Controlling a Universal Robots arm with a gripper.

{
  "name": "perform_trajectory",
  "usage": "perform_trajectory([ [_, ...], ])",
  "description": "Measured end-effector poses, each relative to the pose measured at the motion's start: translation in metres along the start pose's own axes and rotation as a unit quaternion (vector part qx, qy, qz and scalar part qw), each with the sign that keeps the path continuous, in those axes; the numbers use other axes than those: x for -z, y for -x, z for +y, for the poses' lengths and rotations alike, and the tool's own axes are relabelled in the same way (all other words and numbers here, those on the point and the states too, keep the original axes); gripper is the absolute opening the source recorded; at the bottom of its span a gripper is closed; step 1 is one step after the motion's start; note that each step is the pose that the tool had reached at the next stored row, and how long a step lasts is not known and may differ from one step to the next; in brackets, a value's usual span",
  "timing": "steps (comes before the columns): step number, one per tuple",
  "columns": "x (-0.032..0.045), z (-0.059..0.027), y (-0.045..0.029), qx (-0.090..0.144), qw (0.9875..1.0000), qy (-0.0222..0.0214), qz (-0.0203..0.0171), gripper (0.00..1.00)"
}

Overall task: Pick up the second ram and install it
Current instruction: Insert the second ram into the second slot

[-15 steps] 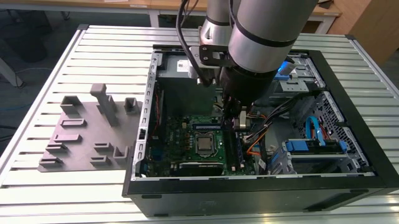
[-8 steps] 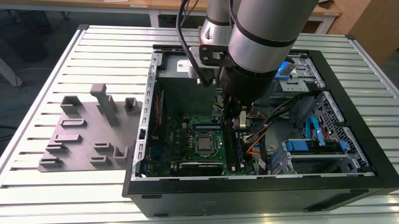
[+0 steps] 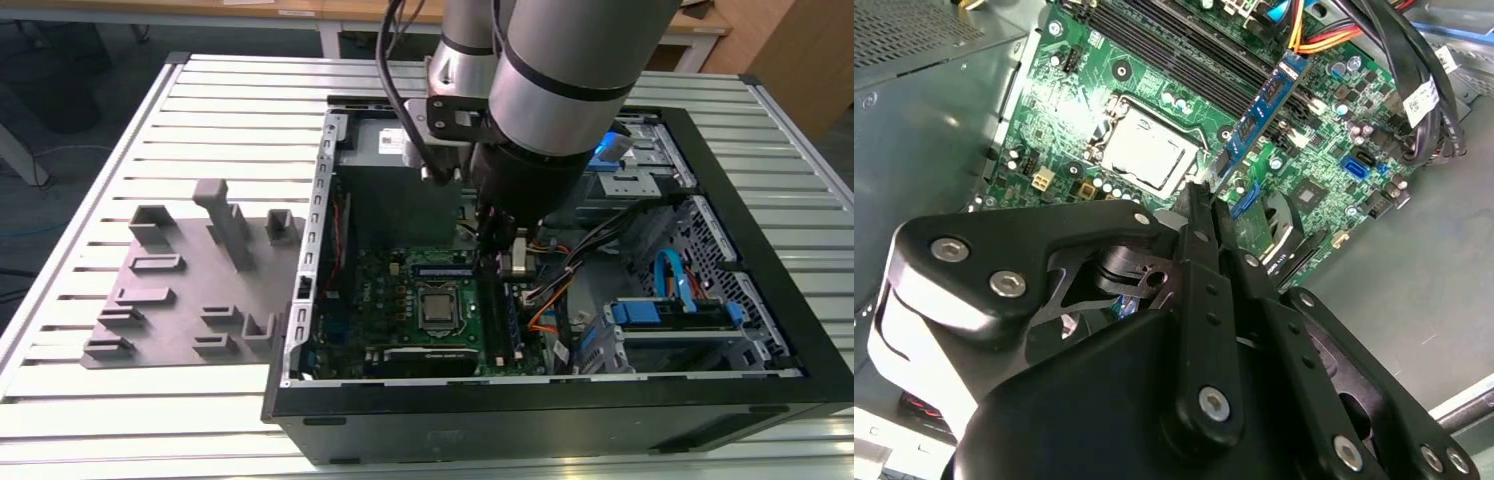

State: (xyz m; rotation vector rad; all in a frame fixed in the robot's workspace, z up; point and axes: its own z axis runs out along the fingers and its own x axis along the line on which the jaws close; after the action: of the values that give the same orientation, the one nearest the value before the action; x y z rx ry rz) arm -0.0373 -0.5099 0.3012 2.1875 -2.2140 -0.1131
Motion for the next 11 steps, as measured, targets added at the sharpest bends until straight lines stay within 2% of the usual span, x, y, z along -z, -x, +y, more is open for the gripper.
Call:
perform_trajectory([
  [6, -0.0001, 0.0000, 0.0000, -0.032, 0.9995, -0.0010, -0.0023, 0.11],
  [11, -0.0002, 0.0000, 0.0000, -0.065, 0.9979, -0.0021, -0.0046, 0.11],
])
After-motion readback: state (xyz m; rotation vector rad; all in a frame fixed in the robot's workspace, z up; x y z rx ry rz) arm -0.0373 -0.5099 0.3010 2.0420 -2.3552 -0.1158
